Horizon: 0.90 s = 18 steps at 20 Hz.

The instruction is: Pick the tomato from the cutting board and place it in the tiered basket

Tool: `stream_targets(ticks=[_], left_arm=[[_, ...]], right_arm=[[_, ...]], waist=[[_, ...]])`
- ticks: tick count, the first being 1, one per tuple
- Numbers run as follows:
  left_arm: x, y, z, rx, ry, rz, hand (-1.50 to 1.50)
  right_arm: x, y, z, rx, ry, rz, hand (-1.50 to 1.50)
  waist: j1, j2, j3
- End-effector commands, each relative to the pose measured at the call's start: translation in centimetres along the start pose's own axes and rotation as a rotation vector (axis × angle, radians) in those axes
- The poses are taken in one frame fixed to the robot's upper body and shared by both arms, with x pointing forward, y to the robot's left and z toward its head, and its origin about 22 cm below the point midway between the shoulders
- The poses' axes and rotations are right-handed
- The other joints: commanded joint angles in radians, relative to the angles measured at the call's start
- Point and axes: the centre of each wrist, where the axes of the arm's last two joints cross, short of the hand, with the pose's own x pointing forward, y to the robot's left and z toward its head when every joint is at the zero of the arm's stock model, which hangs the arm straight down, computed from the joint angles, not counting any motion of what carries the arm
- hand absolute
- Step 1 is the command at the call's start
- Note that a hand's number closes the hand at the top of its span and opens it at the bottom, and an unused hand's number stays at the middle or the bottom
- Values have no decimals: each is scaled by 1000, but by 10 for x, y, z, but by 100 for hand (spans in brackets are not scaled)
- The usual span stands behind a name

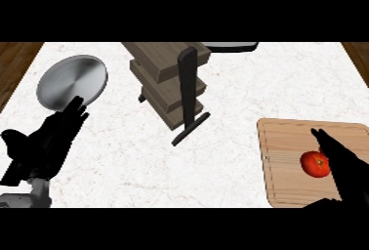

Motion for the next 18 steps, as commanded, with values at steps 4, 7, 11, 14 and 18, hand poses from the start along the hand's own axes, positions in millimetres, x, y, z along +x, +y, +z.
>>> stream_targets(ticks=[4, 7, 11, 14, 18], left_arm=[[-1, 0, -1, -2, -2, -4, 0], [1, -4, 12, 2, -2, -18, 0], [-7, 2, 18, -5, 8, -1, 0], [8, -9, -15, 6, 14, 3, 0], [0, 2, 4, 19, 4, 5, 0]], right_arm=[[-15, 32, -46, 6, 80, 27, -150], [-21, 36, -49, -8, 73, 38, -150], [-42, 58, -43, -60, 81, 53, -150], [-58, 63, -62, -93, 93, 80, -150], [-34, 68, -49, -112, 109, 112, -150]], waist=[[-1, 1, 1], [-2, -1, 1], [-5, -1, 1], [-10, 0, 1], [-7, -1, 1]])
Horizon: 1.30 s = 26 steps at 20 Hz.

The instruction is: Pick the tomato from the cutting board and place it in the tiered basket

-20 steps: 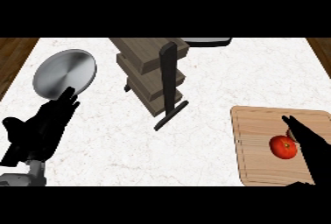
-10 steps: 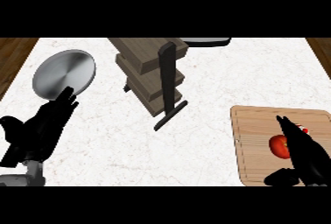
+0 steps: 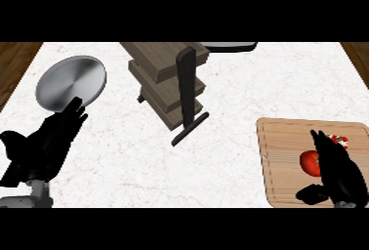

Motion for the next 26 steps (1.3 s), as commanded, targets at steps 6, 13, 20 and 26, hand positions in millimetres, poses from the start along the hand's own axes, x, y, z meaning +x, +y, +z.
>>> stream_targets(ticks=[6, 13, 20, 26], left_arm=[[-16, 7, -10, 0, -28, -1, 0], [-23, -7, -9, -19, 0, 0, 0], [1, 8, -2, 16, 3, -4, 0], [-12, 14, 7, 37, 24, 0, 0]], right_arm=[[-13, 15, -20, 163, 21, 1, 150], [-14, 8, -19, 152, -57, 153, 150], [9, -4, 27, 59, 21, 161, 150], [48, -59, 105, -86, 142, 30, 150]], waist=[[1, 2, 0], [-2, 1, 0], [-14, -4, -1], [-51, -21, -8]])
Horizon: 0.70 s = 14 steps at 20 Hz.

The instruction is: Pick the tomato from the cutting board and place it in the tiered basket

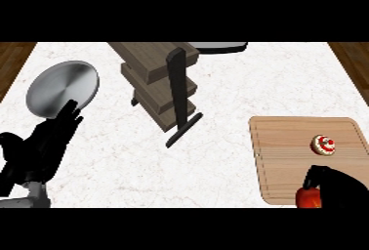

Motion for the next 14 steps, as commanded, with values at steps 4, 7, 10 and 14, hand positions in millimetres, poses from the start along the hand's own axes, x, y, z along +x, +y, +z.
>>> stream_targets(ticks=[4, 7, 10, 14], left_arm=[[0, -3, 3, -1, -3, 17, 0], [2, 1, 3, -11, -3, 3, 0], [9, -9, 1, -33, -5, -6, 0], [15, -8, -1, -32, -11, -8, 0]], right_arm=[[10, -81, 86, -348, 59, -175, 150], [8, -106, 112, -486, -26, -404, 150], [20, -120, 119, -602, -123, -491, 150], [36, -135, 125, -634, -183, -544, 150]], waist=[[8, 0, 2], [13, 0, 3], [26, -5, 1], [35, -1, 1]])
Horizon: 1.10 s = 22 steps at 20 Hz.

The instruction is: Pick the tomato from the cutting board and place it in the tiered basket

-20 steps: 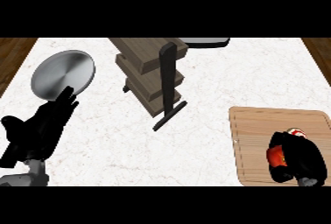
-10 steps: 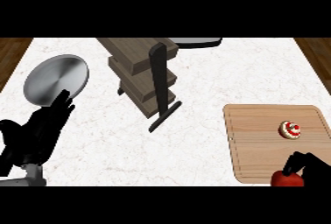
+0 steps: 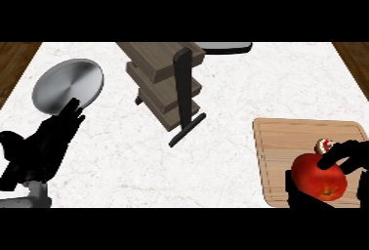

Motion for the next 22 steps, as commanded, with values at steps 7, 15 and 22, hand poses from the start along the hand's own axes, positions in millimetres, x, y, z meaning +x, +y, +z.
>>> stream_targets(ticks=[7, 15, 22], left_arm=[[-7, -12, -1, -15, 12, -12, 0], [5, -13, -15, -28, 1, -13, 0], [10, -18, -18, -66, -28, 4, 0]], right_arm=[[74, -47, 15, -61, -68, -197, 150], [145, -47, -9, -60, -115, -184, 150], [206, -56, -50, -71, -48, -195, 150]], waist=[[21, 3, -2], [42, 6, 0], [74, 13, 1]])
